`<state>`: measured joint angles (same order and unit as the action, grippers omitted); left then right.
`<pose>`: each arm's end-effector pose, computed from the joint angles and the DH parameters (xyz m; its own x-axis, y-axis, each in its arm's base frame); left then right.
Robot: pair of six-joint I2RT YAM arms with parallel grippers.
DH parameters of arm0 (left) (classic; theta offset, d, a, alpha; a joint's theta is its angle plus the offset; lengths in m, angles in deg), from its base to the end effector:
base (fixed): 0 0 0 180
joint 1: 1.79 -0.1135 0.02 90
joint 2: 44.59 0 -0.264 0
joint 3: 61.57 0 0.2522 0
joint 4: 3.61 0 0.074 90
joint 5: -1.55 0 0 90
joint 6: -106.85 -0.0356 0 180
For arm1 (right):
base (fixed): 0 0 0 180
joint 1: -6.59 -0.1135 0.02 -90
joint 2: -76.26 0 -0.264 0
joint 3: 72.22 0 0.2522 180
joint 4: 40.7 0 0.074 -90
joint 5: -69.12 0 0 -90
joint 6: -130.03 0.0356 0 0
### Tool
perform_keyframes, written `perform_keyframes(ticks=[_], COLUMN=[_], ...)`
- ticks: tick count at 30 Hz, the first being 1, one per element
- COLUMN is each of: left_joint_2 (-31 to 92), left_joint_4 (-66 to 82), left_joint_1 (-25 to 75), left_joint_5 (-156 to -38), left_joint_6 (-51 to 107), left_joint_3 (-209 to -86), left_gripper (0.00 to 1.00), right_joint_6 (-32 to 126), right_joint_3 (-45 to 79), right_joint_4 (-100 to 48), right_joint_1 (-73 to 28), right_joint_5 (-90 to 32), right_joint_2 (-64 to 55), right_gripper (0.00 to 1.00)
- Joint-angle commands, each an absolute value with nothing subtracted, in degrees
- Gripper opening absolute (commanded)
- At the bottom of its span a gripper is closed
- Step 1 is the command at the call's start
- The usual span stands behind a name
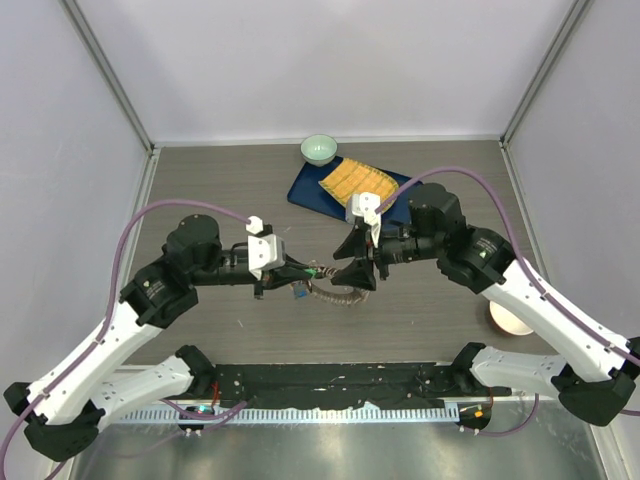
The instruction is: Remove the keys from the keyring
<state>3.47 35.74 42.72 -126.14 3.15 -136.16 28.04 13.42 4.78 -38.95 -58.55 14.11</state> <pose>0.1051 -0.1339 0.3999 0.0783 0.1858 -0.9795 0.9895 0.1054 0.0991 0.1405 0.1742 0.4092 -0.0567 -0.2926 -0.9546 -0.9953 0.0912 0.0312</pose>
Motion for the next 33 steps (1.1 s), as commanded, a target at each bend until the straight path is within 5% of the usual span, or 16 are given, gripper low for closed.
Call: perform_keyframes(ticks=[1,3,7,10,12,18,31,33], left_joint_2=[4.10,4.28,4.28,4.02,4.10,4.81,4.98,5.16], left_joint_4=[34.59,34.59,34.68,34.50,34.67,34.41,34.85,35.03], left_joint_1=[42.77,42.77,42.77,42.77,42.77,42.77,42.77,42.77], left_joint_5=[-128.44,-128.00,-127.39,-127.21,-127.04,-127.65,-126.16,-125.98], left_joint_6=[0.94,0.68,0.59,0.32,0.23,0.23,-0.20,-0.20], left_joint_3=[-138.87,-138.61,-138.34,-138.17,-138.26,-138.61,-138.43,-138.26], left_gripper=[0.00,0.00,0.00,0.00,0.00,0.00,0.00,0.00], right_joint_6=[25.09,25.61,28.25,30.18,32.82,35.38,38.89,38.98], right_joint_3=[11.15,10.10,6.94,5.09,4.82,5.44,10.79,10.71], right_joint_4=[1.63,0.57,-3.81,-5.14,-5.41,-5.59,2.49,2.59], right_joint_1=[-38.85,-38.76,-38.76,-38.76,-38.85,-38.85,-38.85,-38.94], right_joint_5=[-64.29,-62.20,-59.99,-60.77,-60.78,-58.50,-54.46,-52.79], right_joint_2=[15.44,16.14,18.95,19.92,19.23,17.81,12.72,13.07], right_gripper=[0.49,0.28,0.10,0.13,0.28,0.42,0.47,0.37])
